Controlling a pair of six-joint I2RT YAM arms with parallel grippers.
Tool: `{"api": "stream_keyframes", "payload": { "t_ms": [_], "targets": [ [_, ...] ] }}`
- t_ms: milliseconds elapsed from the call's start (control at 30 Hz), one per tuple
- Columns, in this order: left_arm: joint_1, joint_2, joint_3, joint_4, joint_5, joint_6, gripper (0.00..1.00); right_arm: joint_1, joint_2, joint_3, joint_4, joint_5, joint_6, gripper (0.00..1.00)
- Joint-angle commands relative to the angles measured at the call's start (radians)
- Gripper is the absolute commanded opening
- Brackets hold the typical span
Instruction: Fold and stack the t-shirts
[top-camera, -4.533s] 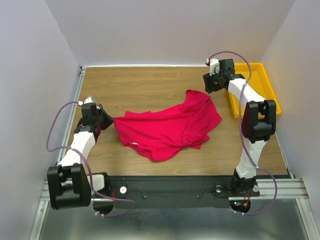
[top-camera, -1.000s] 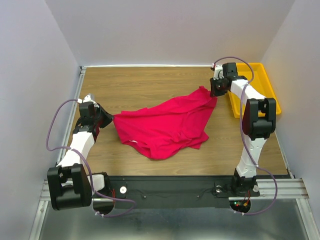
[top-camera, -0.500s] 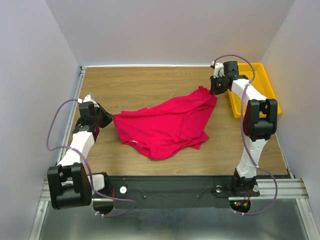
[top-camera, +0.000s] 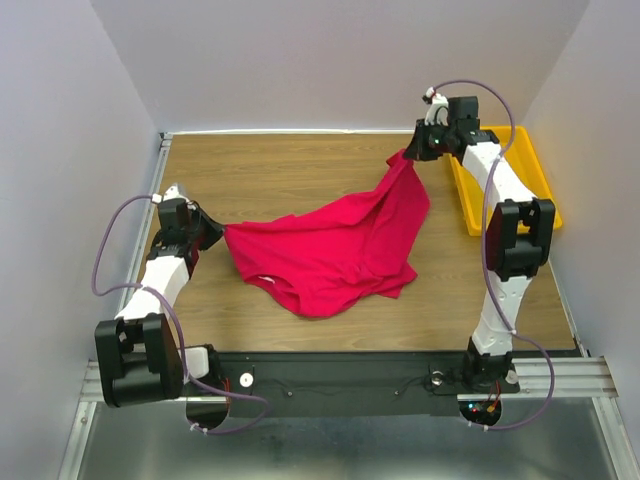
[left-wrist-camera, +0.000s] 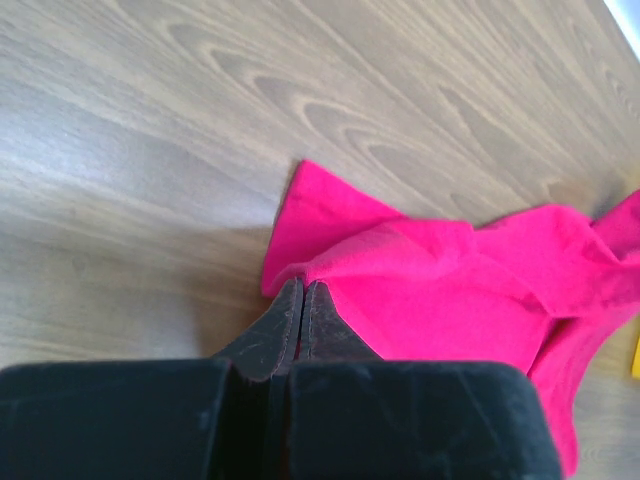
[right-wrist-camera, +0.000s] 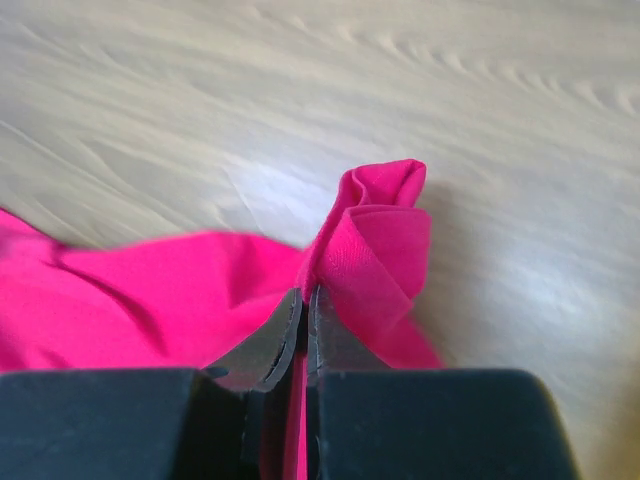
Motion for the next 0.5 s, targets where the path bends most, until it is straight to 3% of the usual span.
{"api": "stream_keyframes", "payload": {
  "t_ms": [0,233,467],
  "targets": [
    [0.02,0.039,0.062,0.092,-0.027,-0.038,0.0,0.008,0.084,0.14,0.051,-0.074,0.148,0.01],
    [0.043,0.12,0.105,0.129,0.008,-0.058,0.0,0.037,0.219,0.269,0.053,-0.108,0.223,0.0],
    [0.062,0.142,0.115,0.184,0.028,-0.08,0.0,0.048,0.255,0.319,0.085,-0.165,0.3,0.01]
  ]
}}
